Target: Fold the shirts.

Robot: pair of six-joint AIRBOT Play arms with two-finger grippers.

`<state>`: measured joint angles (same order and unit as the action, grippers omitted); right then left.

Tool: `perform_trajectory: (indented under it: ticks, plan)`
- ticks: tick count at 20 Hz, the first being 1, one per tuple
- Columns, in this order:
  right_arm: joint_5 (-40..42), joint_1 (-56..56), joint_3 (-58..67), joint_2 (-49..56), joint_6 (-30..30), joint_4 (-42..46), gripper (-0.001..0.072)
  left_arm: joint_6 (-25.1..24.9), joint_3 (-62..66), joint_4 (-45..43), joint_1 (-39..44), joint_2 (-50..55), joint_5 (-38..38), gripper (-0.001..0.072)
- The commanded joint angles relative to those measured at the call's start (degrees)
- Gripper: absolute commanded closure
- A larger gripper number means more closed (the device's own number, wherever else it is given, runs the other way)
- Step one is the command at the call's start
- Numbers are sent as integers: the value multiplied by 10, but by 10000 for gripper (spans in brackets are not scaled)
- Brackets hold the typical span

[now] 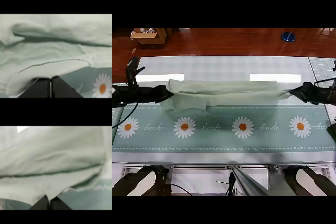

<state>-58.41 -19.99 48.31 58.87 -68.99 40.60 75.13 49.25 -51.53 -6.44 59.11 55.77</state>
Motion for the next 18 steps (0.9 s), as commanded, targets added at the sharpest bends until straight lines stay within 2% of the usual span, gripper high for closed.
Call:
perform_trajectory:
  ticks: [1, 4, 6, 9, 17, 18]
  plan:
    - [155, 75, 11, 53, -14, 5, 687, -27, 27, 25, 7, 73, -61, 681]
    - [246, 109, 12, 121, -23, -3, 687, -49, 94, 25, 6, 164, -63, 680]
    - [266, 116, 28, 153, -25, -2, 687, -66, 149, 25, 6, 209, -63, 681]
    - [299, 116, 64, 193, -26, 3, 687, -66, 209, 24, 6, 265, -66, 681]
    - [309, 116, 90, 287, -35, 5, 680, -65, 221, 15, 4, 368, -67, 671]
    - [316, 116, 90, 287, -32, 6, 550, -66, 221, 14, 2, 368, -67, 596]
